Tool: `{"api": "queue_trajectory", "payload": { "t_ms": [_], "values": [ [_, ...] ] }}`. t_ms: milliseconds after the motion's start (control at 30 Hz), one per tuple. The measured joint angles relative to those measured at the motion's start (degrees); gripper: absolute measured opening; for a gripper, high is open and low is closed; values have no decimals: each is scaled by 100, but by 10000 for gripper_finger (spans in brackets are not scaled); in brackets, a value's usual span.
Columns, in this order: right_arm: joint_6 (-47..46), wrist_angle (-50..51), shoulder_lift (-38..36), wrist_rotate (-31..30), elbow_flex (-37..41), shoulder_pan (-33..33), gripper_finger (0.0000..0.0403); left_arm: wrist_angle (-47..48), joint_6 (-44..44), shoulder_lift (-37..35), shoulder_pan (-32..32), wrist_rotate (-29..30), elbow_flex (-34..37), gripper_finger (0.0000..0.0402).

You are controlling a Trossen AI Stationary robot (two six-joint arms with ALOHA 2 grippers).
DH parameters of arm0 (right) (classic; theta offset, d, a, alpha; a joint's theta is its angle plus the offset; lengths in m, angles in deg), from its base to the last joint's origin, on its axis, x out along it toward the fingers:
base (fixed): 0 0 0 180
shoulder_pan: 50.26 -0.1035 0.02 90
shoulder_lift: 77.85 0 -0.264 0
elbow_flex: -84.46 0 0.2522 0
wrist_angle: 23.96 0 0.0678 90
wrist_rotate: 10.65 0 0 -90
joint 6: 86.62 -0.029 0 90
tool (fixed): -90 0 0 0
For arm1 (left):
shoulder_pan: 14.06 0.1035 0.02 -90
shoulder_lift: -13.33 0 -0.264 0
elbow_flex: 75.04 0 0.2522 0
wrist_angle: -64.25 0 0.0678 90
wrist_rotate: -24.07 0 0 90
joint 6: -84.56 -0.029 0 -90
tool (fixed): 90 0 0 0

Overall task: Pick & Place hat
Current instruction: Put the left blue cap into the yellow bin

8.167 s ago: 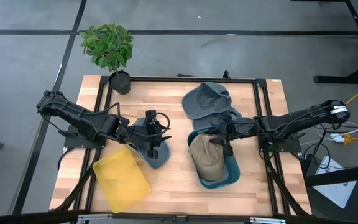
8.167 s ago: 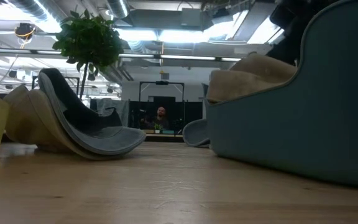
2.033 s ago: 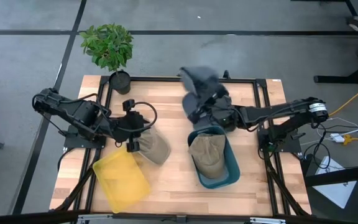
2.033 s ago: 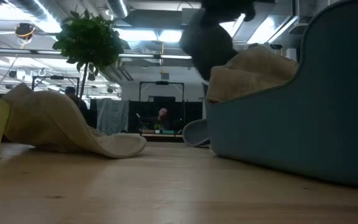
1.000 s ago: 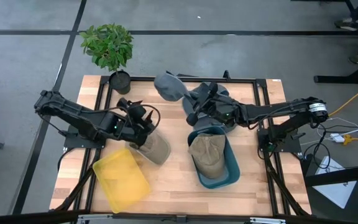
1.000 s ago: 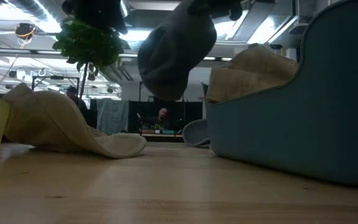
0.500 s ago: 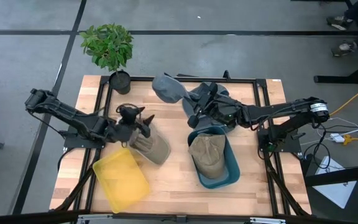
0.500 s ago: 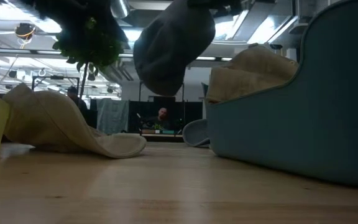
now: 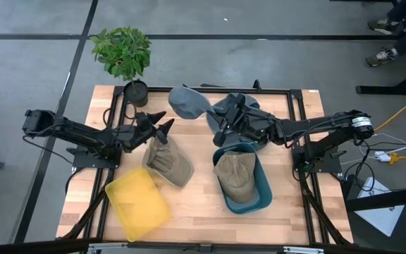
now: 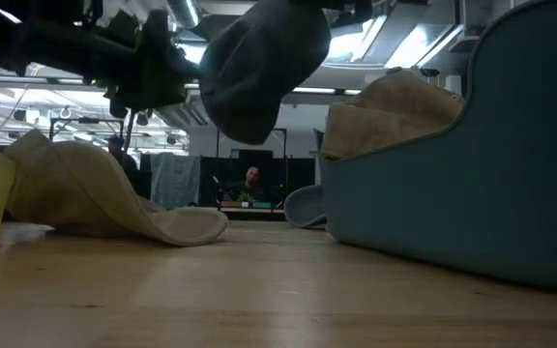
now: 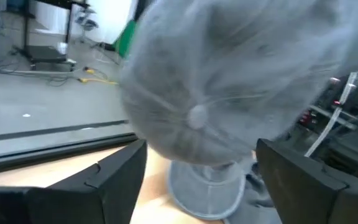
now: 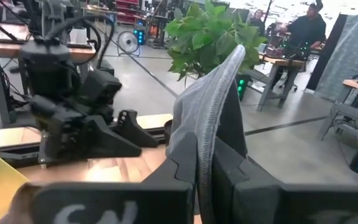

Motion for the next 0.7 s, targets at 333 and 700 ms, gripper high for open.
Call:
{"api": "queue_trajectory", "payload": {
  "t_ms": [333, 700],
  "values": [
    [-183, -61, 2, 300, 0, 1, 18, -831, -40, 419, 665, -804, 14, 295],
    [-265, -327, 4, 832, 0, 2, 18, -2487, -294, 1322, 1067, -2379, 11, 295]
  ]
}}
